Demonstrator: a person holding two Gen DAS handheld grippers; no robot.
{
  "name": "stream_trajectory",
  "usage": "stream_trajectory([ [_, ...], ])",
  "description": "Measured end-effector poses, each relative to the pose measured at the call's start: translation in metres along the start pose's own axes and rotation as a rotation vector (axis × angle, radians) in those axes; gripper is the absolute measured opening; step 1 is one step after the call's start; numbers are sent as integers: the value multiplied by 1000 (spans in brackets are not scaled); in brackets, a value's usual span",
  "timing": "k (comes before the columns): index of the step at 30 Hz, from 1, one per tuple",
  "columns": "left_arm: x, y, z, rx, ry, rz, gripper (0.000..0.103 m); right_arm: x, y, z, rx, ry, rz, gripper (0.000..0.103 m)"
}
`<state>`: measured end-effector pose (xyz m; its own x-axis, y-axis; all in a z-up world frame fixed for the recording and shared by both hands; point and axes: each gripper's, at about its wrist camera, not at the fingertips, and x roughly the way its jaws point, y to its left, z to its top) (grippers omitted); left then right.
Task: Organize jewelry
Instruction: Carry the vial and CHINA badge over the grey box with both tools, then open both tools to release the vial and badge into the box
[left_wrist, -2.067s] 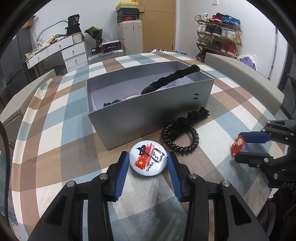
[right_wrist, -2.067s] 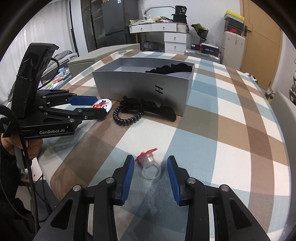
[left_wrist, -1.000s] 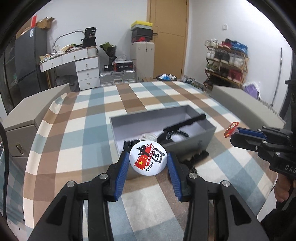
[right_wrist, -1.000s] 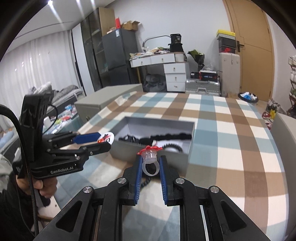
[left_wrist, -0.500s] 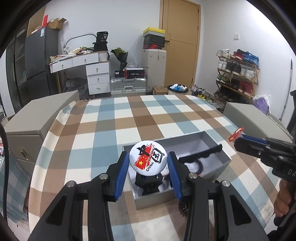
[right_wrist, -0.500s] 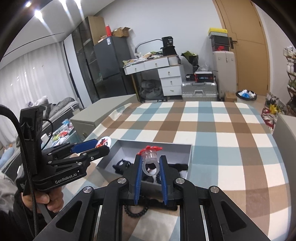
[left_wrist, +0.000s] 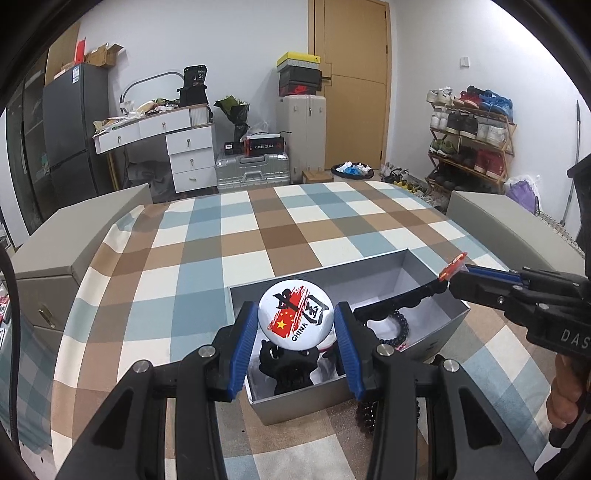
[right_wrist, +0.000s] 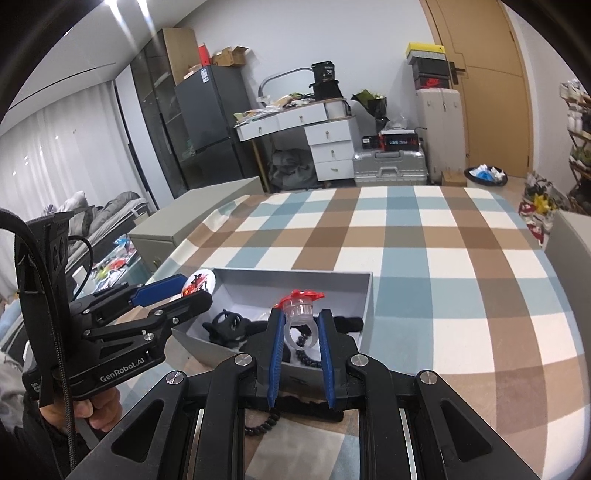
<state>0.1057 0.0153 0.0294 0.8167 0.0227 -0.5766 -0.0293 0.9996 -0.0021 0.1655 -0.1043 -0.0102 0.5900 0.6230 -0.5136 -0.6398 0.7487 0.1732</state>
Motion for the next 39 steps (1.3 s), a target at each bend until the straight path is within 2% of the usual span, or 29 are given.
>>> stream_trajectory([
  [26, 10, -3, -7, 7, 33, 4, 37, 14, -5, -9, 22, 48, -14, 18],
  [39, 13, -3, -9, 5, 48, -18, 37, 13, -3, -9, 10, 49, -16, 22],
])
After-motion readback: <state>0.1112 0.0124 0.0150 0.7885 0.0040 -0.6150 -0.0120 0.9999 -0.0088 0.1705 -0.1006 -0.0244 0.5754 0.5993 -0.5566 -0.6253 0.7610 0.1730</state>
